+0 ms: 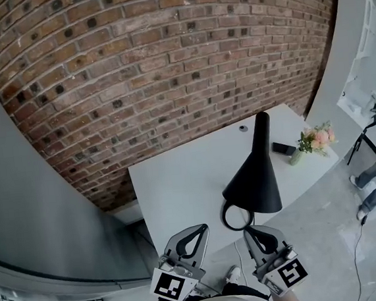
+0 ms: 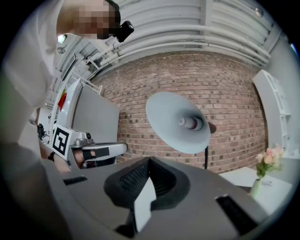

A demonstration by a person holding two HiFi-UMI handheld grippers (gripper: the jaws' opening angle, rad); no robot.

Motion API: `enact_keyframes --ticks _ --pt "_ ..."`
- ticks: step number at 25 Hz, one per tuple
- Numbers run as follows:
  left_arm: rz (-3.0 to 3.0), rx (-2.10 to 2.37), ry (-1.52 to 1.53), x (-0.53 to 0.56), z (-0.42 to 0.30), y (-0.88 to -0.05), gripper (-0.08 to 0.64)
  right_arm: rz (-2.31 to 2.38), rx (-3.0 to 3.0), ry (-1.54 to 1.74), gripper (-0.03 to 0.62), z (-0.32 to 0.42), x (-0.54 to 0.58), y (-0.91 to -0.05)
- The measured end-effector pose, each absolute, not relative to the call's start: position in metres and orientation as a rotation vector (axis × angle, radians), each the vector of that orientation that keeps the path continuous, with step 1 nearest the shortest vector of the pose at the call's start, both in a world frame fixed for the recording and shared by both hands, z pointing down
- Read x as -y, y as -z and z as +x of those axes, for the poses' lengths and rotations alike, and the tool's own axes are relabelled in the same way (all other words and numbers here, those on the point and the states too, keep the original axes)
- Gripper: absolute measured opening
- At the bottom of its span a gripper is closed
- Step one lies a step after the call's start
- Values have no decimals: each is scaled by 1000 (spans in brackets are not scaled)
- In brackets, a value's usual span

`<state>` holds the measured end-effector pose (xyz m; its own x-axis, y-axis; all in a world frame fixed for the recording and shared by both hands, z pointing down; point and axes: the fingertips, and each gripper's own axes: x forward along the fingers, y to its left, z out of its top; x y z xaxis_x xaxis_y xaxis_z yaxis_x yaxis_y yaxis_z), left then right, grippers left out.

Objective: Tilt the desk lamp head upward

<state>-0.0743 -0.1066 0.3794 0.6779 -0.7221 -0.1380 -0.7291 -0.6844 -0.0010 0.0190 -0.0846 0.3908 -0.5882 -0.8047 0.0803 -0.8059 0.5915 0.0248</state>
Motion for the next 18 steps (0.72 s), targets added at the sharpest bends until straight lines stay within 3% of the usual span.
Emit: enact_keyframes --ticks 18 --pt "-2807 -1243 -202 127 -82 -372 4 1314 2768 25 14 5 105 -381"
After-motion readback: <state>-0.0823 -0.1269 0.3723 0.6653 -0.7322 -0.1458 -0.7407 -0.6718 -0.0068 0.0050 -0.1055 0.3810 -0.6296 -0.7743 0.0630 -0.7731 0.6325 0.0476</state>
